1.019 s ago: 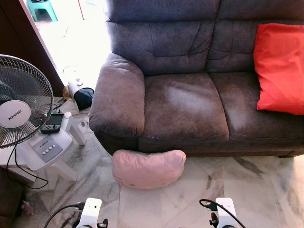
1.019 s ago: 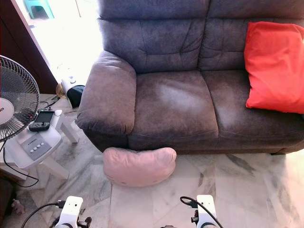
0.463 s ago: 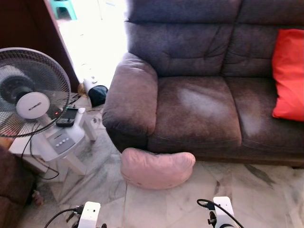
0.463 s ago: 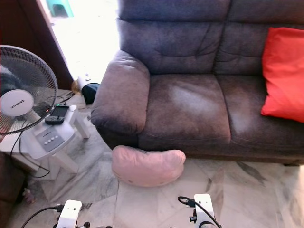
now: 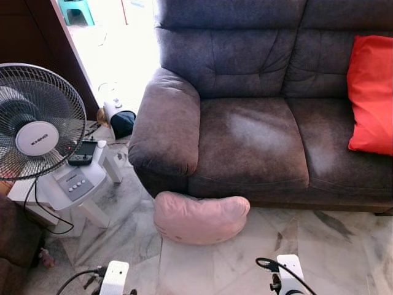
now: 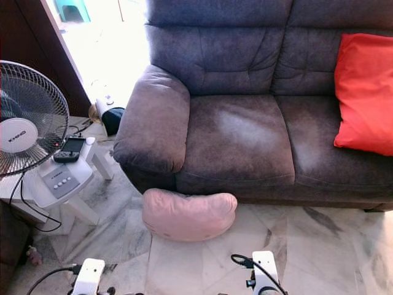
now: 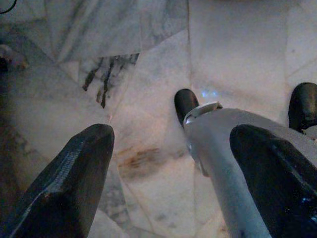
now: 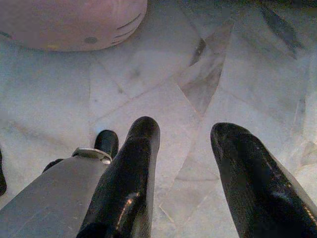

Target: Move the pillow to the sofa from floor

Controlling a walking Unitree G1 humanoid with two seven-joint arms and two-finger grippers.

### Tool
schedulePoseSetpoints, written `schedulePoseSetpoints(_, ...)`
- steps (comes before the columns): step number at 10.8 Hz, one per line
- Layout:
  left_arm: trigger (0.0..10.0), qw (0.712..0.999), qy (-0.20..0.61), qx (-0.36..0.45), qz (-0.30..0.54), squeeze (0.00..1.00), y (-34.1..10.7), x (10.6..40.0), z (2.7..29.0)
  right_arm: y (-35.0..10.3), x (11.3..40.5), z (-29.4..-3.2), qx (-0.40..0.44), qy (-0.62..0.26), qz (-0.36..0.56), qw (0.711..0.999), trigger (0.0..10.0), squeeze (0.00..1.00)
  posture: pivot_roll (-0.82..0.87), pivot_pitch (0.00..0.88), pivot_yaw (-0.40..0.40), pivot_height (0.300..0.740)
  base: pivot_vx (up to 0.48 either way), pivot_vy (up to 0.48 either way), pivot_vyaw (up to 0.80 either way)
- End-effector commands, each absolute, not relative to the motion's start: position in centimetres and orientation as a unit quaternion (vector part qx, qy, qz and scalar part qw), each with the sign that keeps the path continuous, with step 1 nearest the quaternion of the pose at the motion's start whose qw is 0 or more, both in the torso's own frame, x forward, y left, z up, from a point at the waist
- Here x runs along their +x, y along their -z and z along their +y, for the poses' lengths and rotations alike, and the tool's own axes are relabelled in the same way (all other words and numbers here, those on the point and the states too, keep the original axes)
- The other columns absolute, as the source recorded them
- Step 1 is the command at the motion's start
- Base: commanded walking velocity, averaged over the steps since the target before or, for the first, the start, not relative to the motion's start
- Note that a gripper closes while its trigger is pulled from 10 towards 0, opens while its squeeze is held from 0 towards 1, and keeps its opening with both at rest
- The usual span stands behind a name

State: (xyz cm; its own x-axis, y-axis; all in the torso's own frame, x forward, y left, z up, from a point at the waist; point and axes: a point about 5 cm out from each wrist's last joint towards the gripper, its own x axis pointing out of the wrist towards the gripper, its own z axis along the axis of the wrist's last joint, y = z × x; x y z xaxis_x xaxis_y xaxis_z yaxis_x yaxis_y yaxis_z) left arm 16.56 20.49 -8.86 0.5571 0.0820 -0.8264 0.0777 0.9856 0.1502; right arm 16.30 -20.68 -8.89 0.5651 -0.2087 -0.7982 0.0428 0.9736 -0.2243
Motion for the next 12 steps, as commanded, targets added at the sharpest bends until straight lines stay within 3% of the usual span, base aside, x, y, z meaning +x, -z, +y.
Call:
schedulePoseSetpoints(1, 10.0, 0.869, -0.002, 0.091, 0.486, 0.0, 9.17, 15.72, 20.96, 9.07, 15.84, -20.8, -0.091, 0.074, 0.467, 0.876, 10.0, 0.0, 0.03, 0.097, -0.012, 0.74, 0.244, 0.0, 0.0)
schedulePoseSetpoints(12, 10.0, 0.875, -0.001, 0.085, 0.477, 0.0, 9.04, 16.26, 20.35, 9.05, 15.88, -20.77, -0.086, 0.071, 0.465, 0.878, 10.0, 0.0, 0.03, 0.107, -0.013, 0.74, 0.264, 0.0, 0.0)
